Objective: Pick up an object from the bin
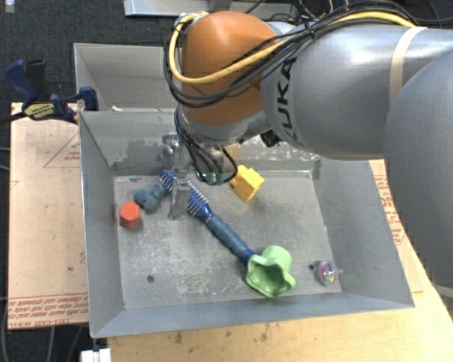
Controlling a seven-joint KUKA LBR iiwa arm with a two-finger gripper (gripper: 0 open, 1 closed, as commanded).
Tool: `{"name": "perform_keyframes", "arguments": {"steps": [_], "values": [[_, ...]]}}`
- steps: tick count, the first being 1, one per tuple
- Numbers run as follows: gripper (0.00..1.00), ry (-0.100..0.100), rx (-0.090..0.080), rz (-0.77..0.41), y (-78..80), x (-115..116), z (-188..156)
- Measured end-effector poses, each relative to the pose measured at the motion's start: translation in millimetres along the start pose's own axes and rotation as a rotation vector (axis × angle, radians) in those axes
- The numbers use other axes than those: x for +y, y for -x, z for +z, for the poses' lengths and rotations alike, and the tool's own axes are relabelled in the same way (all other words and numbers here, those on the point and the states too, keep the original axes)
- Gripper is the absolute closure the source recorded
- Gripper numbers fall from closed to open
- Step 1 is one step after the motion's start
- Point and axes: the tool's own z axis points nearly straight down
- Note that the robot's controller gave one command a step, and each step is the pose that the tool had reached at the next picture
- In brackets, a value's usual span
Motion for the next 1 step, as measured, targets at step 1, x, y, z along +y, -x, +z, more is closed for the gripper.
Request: {"name": "perform_keyframes", "arguments": {"steps": [1], "values": [[0.00,-0.004,-0.001,-0.055,18.9,-73.0,83.2]]}}
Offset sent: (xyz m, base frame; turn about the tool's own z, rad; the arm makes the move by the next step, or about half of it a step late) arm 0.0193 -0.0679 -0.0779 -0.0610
